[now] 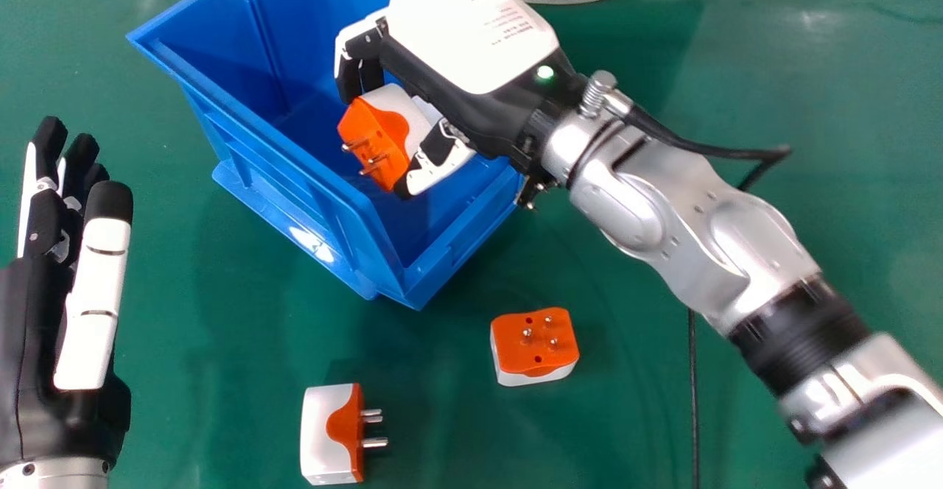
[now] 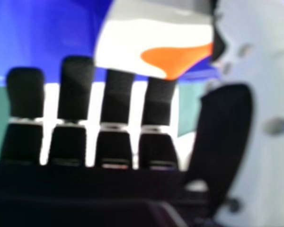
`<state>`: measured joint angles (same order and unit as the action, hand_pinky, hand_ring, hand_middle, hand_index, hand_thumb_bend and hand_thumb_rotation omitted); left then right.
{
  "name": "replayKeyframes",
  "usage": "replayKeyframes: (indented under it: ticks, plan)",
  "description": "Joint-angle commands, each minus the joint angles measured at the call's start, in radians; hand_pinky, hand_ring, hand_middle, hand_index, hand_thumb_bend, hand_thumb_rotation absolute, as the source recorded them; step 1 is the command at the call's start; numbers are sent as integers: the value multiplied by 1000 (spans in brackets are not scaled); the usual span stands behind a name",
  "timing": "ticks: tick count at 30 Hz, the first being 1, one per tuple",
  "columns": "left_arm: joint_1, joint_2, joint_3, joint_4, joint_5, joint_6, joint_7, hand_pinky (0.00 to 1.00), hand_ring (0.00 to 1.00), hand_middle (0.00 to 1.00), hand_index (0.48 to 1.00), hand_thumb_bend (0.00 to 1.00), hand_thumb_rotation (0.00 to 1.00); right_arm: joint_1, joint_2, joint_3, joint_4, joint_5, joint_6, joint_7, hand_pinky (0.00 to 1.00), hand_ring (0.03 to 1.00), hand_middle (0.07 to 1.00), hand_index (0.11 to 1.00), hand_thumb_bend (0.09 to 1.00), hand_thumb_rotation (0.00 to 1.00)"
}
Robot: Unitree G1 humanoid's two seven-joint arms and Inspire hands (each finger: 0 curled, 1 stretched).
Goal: Pick all objects and put in blue box
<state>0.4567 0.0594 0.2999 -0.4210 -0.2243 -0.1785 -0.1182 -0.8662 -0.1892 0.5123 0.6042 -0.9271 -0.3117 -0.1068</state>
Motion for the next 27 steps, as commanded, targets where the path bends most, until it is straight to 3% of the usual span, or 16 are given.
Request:
replayKeyframes:
  ticks: [1, 3, 5, 7, 11, 17, 21, 27]
  plan:
    - [8, -1, 3, -27, 3, -7, 7, 979, 982, 973, 970, 621, 748, -84, 29, 12, 56, -8, 8, -63, 305, 431, 540, 496, 491, 0]
    - [7, 2, 7, -19, -1, -15, 2, 979, 982, 973, 970, 621, 748, -121, 57, 18, 143, 4, 6, -92, 305, 431, 540, 496, 491, 0]
    - [7, 12, 11, -11, -6, -29, -13, 977, 979, 970, 966, 620, 745, -157, 87, 20, 237, 18, 1, -124, 306, 431, 542, 496, 491, 0]
    - [11, 14, 15, -11, -7, -36, -20, 982, 982, 974, 969, 619, 748, -191, 111, 27, 315, 23, 11, -137, 308, 431, 541, 500, 491, 0]
    - [21, 2, 13, -27, -8, -24, -9, 985, 986, 978, 975, 615, 754, -250, 149, 52, 449, 21, 31, -177, 309, 431, 541, 503, 491, 0]
    - [39, 2, 10, -36, -7, -29, -13, 993, 992, 986, 983, 611, 748, -292, 170, 110, 570, -6, 44, -255, 312, 428, 538, 511, 492, 0]
    - [47, -2, 8, -46, -3, -23, -7, 995, 995, 990, 989, 602, 751, -298, 177, 149, 618, -19, 45, -292, 316, 417, 526, 515, 493, 0]
    - [55, -6, 9, -42, -16, -36, -14, 998, 998, 995, 995, 594, 750, -280, 182, 166, 649, -3, 34, -287, 323, 412, 519, 511, 495, 0]
